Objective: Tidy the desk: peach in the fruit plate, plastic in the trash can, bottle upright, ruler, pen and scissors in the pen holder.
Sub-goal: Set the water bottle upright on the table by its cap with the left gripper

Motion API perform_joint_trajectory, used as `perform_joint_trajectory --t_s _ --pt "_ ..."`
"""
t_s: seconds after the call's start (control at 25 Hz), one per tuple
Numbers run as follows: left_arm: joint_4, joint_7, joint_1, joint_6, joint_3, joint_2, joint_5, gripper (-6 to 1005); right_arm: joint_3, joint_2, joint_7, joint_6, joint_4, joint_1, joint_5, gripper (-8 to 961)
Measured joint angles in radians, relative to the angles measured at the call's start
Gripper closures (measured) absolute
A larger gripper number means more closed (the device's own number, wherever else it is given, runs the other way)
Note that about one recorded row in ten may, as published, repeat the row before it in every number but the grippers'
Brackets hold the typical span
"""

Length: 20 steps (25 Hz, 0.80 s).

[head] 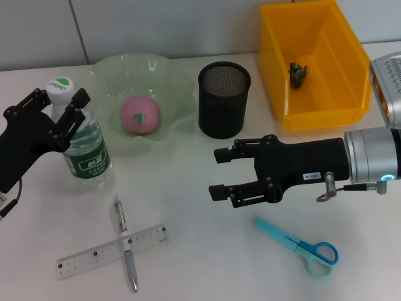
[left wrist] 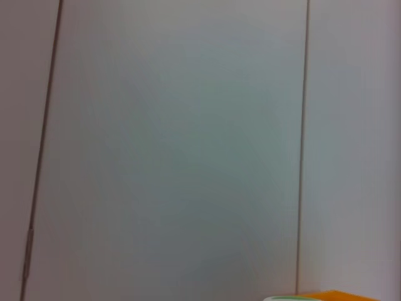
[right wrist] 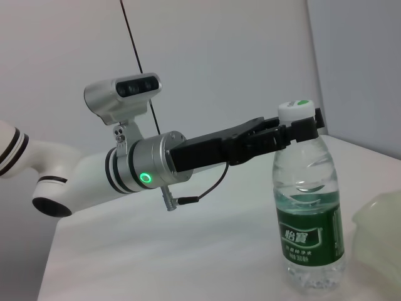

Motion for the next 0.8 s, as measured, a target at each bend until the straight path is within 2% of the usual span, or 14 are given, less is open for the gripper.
perform_joint_trajectory --t_s 0.8 --pt "-0.028 0.084 -0.007 -0.053 -0.024 -0.003 -0.014 556 0.0 0.0 0.006 0.0 0.001 0.001 0.0 178"
